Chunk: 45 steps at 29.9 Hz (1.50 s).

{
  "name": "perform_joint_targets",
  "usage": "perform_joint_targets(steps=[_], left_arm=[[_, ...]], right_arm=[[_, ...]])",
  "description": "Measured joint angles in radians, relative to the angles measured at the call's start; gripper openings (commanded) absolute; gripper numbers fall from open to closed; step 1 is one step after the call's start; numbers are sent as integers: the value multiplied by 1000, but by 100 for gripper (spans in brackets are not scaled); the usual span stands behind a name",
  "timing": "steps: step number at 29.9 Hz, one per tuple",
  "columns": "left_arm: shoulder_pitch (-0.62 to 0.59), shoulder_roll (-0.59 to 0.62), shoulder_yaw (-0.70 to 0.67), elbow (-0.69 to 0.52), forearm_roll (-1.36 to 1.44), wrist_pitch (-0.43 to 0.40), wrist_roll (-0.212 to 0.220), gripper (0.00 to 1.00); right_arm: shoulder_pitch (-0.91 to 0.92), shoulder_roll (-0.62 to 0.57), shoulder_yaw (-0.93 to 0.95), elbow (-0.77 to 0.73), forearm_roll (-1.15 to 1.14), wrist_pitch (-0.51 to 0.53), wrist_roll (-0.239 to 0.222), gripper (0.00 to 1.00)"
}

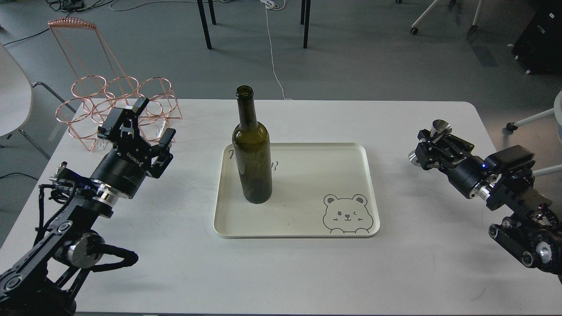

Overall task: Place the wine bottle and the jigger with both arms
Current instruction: 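Lift the jigger and carry it off the tray with the right gripper, then set the jigger down on the table beside the tray, release it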

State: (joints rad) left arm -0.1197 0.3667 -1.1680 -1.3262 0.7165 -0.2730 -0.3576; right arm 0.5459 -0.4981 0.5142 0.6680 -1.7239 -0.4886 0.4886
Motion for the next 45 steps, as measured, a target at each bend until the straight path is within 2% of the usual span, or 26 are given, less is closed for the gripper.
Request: perform_joint_targets(steps=[9, 15, 18, 23, 26, 30, 32, 40, 45], left_arm=[[1, 0, 1, 0, 0, 0, 0, 98], [2, -1, 1, 0, 0, -1, 0, 98], [2, -1, 1, 0, 0, -1, -1, 98], [2, -2, 1, 1, 0, -2, -1, 98], [2, -2, 1, 1, 0, -2, -1, 98], [2, -2, 1, 1, 0, -2, -1, 98], [3, -4, 1, 0, 0, -2, -1, 98], [6, -6, 1, 0, 0, -4, 0, 98], [6, -6, 1, 0, 0, -5, 0, 98]], right_arm=[[-59, 8, -5, -60, 30, 0, 0, 14], [-64, 10, -7, -65, 30, 0, 0, 29], [-64, 10, -21, -65, 30, 0, 0, 43], [-60, 9, -46, -63, 30, 0, 0, 76], [-62, 2, -50, -53, 30, 0, 0, 88], [-73, -21, -66, -24, 30, 0, 0, 90], [-83, -69, -96, 2, 30, 0, 0, 93], [-154, -243, -132, 143, 40, 0, 0, 94], [-219, -345, -138, 329, 109, 0, 0, 95]])
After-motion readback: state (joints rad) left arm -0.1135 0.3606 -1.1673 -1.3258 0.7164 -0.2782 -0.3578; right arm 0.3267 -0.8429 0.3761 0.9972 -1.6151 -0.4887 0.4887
